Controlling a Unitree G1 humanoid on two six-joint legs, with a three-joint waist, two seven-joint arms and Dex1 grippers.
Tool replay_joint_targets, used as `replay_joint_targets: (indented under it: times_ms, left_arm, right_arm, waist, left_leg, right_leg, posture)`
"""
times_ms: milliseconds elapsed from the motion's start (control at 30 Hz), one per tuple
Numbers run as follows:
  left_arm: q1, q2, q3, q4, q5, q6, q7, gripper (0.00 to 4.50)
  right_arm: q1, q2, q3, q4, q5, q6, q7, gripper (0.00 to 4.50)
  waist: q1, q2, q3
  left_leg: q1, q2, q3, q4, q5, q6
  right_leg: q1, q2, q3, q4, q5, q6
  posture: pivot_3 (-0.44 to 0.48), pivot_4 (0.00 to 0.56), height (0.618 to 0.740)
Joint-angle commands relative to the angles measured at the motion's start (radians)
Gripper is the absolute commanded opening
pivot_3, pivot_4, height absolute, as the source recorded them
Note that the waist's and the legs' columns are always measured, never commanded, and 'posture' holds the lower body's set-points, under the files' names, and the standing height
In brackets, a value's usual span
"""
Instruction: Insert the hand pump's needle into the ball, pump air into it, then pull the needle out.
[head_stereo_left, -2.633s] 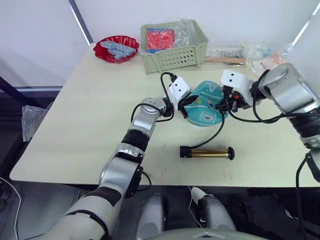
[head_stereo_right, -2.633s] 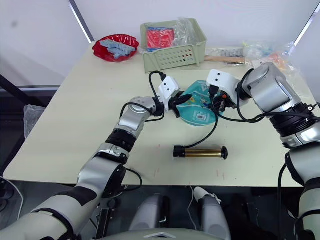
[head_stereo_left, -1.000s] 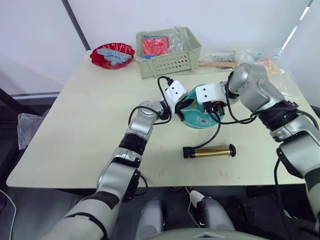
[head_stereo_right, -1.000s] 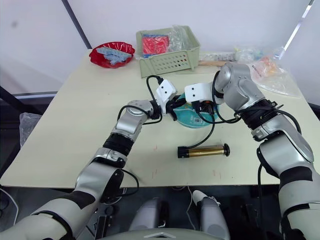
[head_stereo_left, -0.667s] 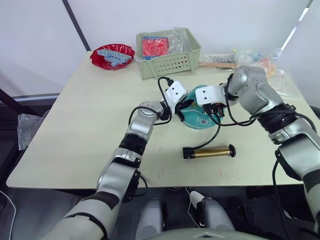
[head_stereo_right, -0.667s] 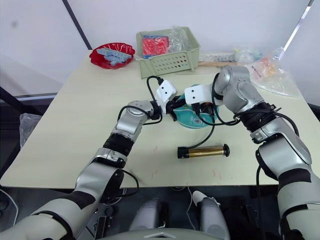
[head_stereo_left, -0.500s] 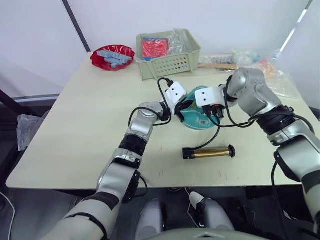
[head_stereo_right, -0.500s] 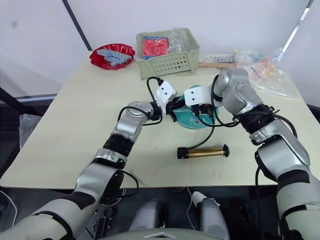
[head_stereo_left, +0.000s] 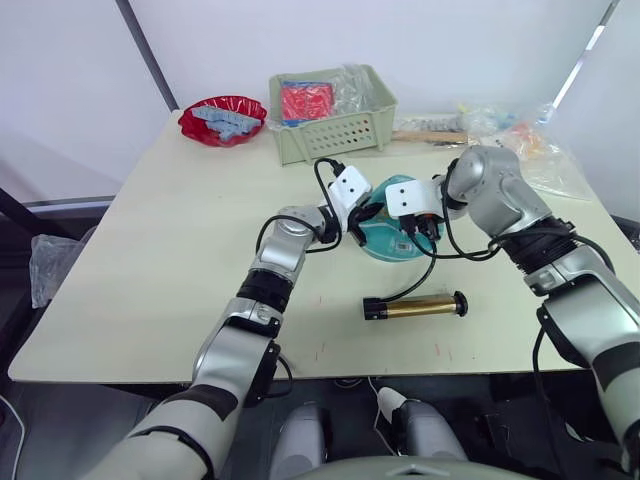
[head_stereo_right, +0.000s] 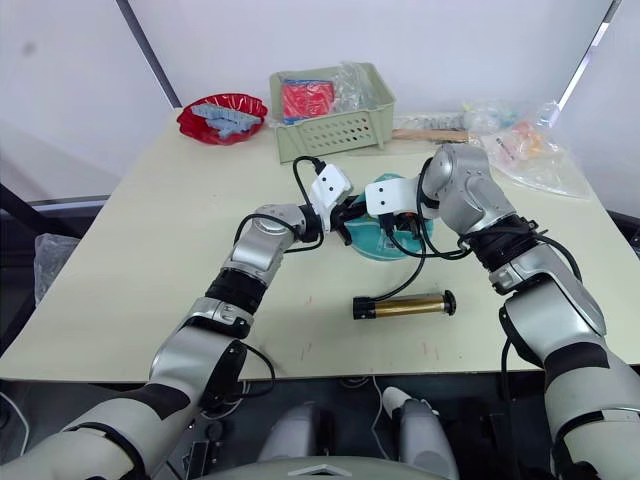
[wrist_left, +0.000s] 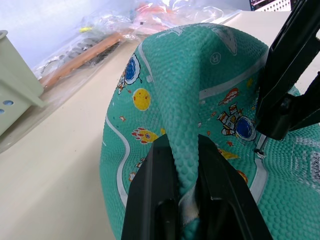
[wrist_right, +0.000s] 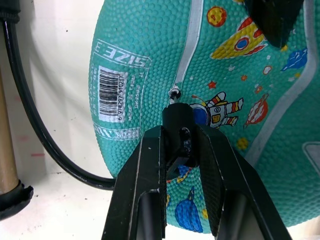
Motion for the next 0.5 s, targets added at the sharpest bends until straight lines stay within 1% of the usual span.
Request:
replay_joint_targets:
  times_ms: [33, 200, 400, 500]
  left_arm:
    - [0.023, -0.036, -0.059, 0.009, 0.012, 0.014, -0.036, 0.02]
    - [0.023, -0.033, -0.059, 0.015, 0.014, 0.01, -0.033, 0.02]
    - [0.023, -0.029, -0.057, 0.027, 0.018, 0.001, -0.029, 0.02]
    - [0.025, -0.027, -0.057, 0.031, 0.019, -0.002, -0.028, 0.02]
  right_arm:
    - [0.061, 0.061, 0.035, 0.048, 0.012, -0.005, -0.017, 0.4]
    - [0.05, 0.042, 0.018, 0.054, 0.007, -0.026, -0.008, 0.4]
    - [0.032, -0.006, -0.046, -0.002, 0.047, -0.018, 0.021, 0.4]
    - [0.024, -0.042, -0.088, -0.06, 0.09, 0.01, 0.063, 0.4]
  waist:
    - [-0.001, -0.001, -0.002]
    - [-0.001, -0.001, -0.002]
    - [0.001, 0.001, -0.001]
    - [0.004, 0.005, 0.002]
  left_leg:
    - [0.0, 0.0, 0.0, 0.0, 0.0, 0.0]
    - [0.0, 0.0, 0.0, -0.001, 0.0, 0.0]
    - [-0.001, 0.0, -0.003, -0.001, 0.0, 0.0]
    - [-0.003, 0.0, -0.004, -0.001, 0.0, 0.0]
  right_leg:
    - [0.0, 0.0, 0.0, 0.0, 0.0, 0.0]
    - [0.0, 0.0, 0.0, 0.0, 0.0, -0.001]
    - [-0.001, 0.0, 0.0, 0.0, -0.001, -0.001]
    - [-0.003, 0.0, 0.0, -0.001, -0.001, -0.001]
  posture:
    - [0.0, 0.15, 0.738]
    - [0.0, 0.15, 0.738]
    - [0.0, 0.15, 0.738]
    - [0.0, 0.15, 0.738]
